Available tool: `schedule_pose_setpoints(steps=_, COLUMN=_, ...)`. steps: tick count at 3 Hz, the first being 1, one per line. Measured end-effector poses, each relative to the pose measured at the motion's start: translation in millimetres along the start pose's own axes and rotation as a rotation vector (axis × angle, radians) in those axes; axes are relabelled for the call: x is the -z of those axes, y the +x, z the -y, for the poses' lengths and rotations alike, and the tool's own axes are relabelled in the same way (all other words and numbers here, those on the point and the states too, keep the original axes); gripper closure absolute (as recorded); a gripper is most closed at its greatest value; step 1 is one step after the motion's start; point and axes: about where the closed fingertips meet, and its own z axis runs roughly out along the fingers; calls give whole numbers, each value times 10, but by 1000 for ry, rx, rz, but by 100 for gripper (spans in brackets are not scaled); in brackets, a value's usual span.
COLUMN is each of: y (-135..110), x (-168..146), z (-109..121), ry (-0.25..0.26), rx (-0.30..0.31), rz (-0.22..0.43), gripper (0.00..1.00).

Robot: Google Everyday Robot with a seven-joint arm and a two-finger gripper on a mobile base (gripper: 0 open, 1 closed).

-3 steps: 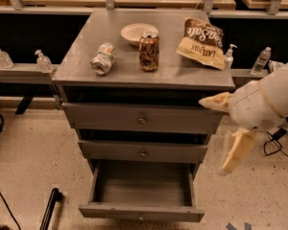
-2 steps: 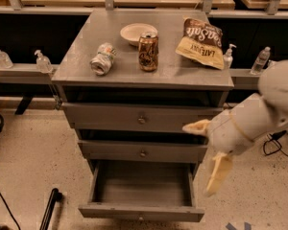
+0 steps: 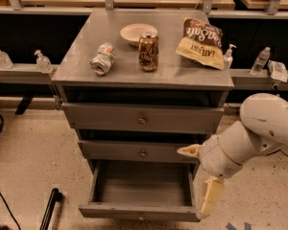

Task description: Close bottom drawer

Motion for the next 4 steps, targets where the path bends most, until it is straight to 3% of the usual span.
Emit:
schedule_pose_setpoints(steps=1, y=0, x=0, z=0, ry=0, rx=0, rz=0, gripper=0)
schedule_pose_setpoints(steps=2, y=133, x=-633, z=-68, ry=-81, rx=17, rz=28, gripper=0)
schedule_pose_setpoints(steps=3, y=345, x=-1728, z=-223, ry=-230, rx=35, rz=94, gripper=0)
schedule_pose_setpoints(steps=4, y=353, x=-1715, z=-252, ry=-236, rx=26, rz=99, gripper=0)
